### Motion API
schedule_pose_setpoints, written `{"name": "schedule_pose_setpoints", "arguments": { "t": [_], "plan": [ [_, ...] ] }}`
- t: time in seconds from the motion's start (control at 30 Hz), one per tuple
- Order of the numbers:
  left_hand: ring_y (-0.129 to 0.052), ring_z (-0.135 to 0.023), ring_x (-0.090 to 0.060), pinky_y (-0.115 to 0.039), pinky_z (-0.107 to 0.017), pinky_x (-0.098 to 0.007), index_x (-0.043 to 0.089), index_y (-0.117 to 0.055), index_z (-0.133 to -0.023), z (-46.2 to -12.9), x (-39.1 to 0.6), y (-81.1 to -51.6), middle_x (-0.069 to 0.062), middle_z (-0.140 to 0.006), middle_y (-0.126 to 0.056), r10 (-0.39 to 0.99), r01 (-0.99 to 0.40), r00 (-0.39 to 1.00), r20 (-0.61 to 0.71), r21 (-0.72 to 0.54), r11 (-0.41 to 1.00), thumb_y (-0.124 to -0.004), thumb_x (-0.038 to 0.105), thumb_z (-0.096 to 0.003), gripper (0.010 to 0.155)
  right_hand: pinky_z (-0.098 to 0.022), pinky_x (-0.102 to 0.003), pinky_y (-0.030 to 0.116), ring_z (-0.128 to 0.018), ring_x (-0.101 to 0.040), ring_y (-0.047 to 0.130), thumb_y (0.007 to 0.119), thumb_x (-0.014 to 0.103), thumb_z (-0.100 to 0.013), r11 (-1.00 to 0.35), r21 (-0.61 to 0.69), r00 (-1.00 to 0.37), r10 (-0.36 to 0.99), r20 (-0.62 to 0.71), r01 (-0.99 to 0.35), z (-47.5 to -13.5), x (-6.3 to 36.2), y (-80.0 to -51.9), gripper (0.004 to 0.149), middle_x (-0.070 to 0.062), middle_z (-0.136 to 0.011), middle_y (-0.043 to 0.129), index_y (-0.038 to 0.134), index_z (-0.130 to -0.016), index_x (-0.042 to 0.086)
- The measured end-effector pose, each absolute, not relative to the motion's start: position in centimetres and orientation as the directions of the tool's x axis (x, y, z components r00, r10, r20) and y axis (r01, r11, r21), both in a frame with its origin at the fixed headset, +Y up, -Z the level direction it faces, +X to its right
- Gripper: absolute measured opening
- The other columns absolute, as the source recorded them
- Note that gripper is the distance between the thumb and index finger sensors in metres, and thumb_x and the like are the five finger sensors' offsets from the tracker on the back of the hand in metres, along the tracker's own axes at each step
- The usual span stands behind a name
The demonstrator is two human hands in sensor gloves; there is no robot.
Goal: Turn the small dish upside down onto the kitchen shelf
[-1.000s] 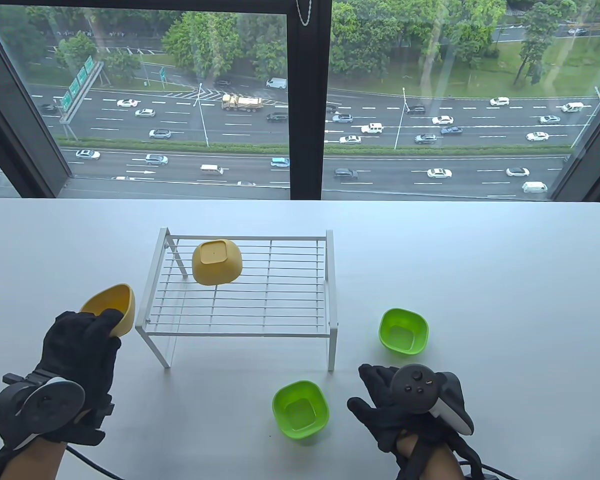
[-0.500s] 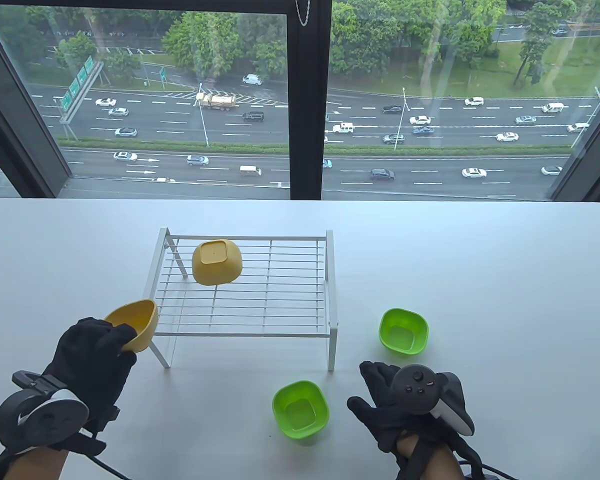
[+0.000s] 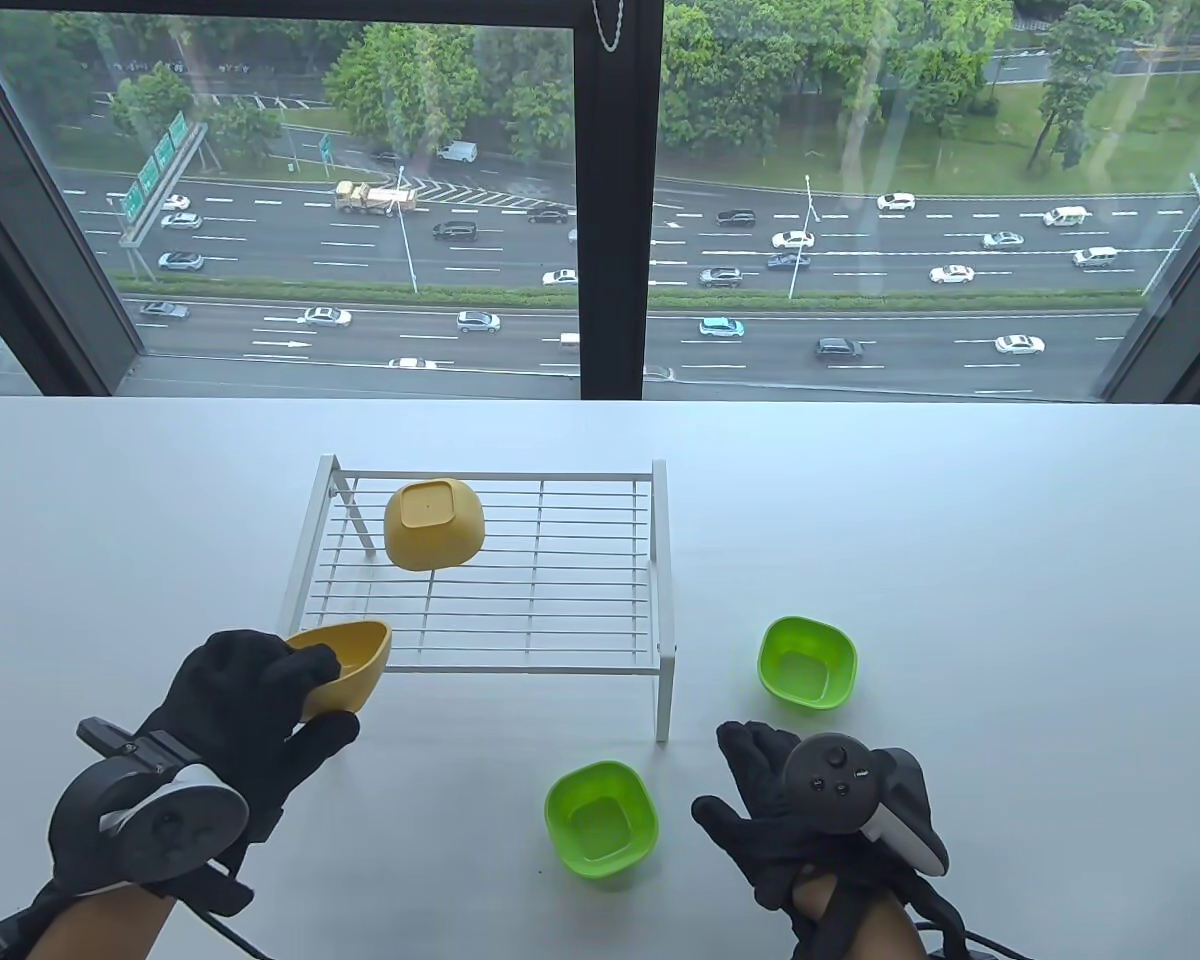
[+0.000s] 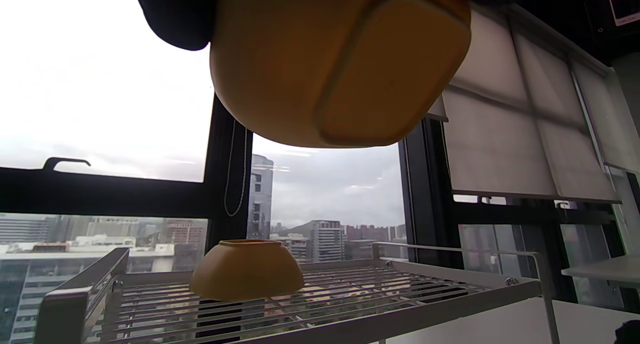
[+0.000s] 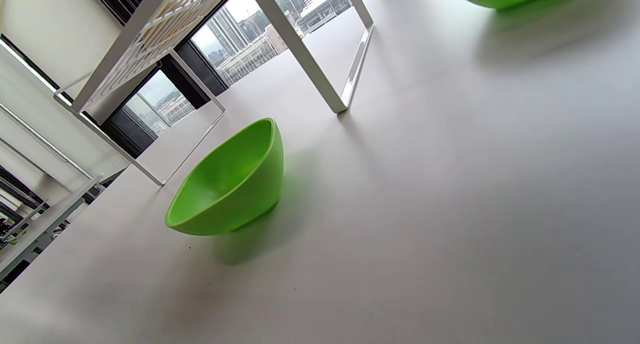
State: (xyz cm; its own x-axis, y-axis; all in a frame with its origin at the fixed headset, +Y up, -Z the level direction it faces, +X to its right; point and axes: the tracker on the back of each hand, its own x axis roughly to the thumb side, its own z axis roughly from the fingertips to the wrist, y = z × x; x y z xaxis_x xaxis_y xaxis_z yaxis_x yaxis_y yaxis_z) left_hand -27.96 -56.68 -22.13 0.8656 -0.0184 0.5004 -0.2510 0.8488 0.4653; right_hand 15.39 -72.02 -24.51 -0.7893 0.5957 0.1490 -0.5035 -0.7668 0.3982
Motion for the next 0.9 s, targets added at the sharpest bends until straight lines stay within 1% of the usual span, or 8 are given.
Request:
{"name": "schedule_pose_setpoints", "arguments": {
  "t": [0.2,0.33,0.4,0.5,0.6,0.8,0.9],
  "plan": [
    [-0.078,-0.078,-0.021,-0.077,-0.068,-0.051,0.028,-0.048,-0.099,-21.5,-26.3,-55.4,0.007,-0.081,-0.072,-0.051,-0.201,0.877,0.477,0.462,0.864,-0.067,0.065,-0.0427,0.07,-0.069,-0.072,0.024,-0.104,-0.049,0.024,0.06,0.066,-0.051,-0.769,0.395,-0.785,0.597,0.163,-0.503,-24.5,15.3,-71.9,0.084,-0.019,-0.116,0.025,0.026,-0.11,0.017],
    [-0.078,-0.078,-0.02,-0.078,-0.068,-0.05,0.028,-0.045,-0.1,-21.0,-25.7,-54.8,0.007,-0.082,-0.07,-0.05,-0.208,0.886,0.462,0.49,0.846,-0.073,0.067,-0.0393,0.077,-0.07,-0.071,0.026,-0.104,-0.048,0.025,0.061,0.066,-0.05,-0.792,0.343,-0.786,0.587,0.195,-0.506,-24.1,15.2,-71.2,0.084,-0.019,-0.116,0.026,0.027,-0.11,0.017],
    [-0.078,-0.078,-0.02,-0.078,-0.068,-0.05,0.028,-0.045,-0.1,-20.9,-25.2,-54.7,0.007,-0.082,-0.069,-0.064,-0.19,0.889,0.454,0.49,0.851,-0.076,0.067,-0.0384,0.08,-0.07,-0.071,0.027,-0.104,-0.048,0.025,0.061,0.066,-0.05,-0.798,0.33,-0.787,0.582,0.205,-0.504,-23.9,15.1,-71.1,0.084,-0.018,-0.116,0.026,0.028,-0.11,0.017],
    [-0.078,-0.078,-0.02,-0.079,-0.068,-0.05,0.028,-0.044,-0.101,-20.9,-24.6,-54.7,0.008,-0.082,-0.069,-0.104,-0.136,0.899,0.425,0.497,0.857,-0.079,0.066,-0.0389,0.08,-0.07,-0.071,0.027,-0.104,-0.048,0.025,0.061,0.066,-0.05,-0.8,0.334,-0.788,0.579,0.208,-0.499,-23.8,15.0,-71.1,0.084,-0.019,-0.116,0.026,0.028,-0.11,0.017],
    [-0.08,-0.076,-0.019,-0.079,-0.067,-0.05,0.029,-0.044,-0.101,-21.0,-24.4,-54.8,0.008,-0.08,-0.071,-0.125,-0.112,0.904,0.409,0.508,0.854,-0.08,0.064,-0.0397,0.08,-0.07,-0.071,0.027,-0.104,-0.048,0.025,0.061,0.066,-0.05,-0.801,0.341,-0.789,0.575,0.216,-0.491,-23.8,14.9,-71.1,0.084,-0.018,-0.116,0.026,0.028,-0.11,0.017],
    [-0.08,-0.076,-0.019,-0.079,-0.067,-0.05,0.035,-0.036,-0.106,-21.3,-23.8,-55.5,0.008,-0.081,-0.07,-0.164,-0.037,0.913,0.374,0.475,0.879,-0.081,0.063,-0.0412,0.084,-0.07,-0.071,0.027,-0.104,-0.048,0.026,0.06,0.066,-0.05,-0.809,0.336,-0.786,0.569,0.244,-0.482,-23.6,14.6,-70.9,0.084,-0.018,-0.116,0.027,0.028,-0.11,0.017],
    [-0.08,-0.076,-0.019,-0.08,-0.067,-0.05,0.038,-0.036,-0.107,-21.3,-23.6,-55.9,0.008,-0.081,-0.07,-0.188,0.002,0.915,0.357,0.463,0.886,-0.081,0.062,-0.0418,0.083,-0.07,-0.071,0.028,-0.104,-0.048,0.028,0.06,0.066,-0.05,-0.815,0.327,-0.788,0.563,0.251,-0.478,-23.6,14.5,-70.7,0.084,-0.018,-0.116,0.027,0.028,-0.11,0.018]
  ]
}}
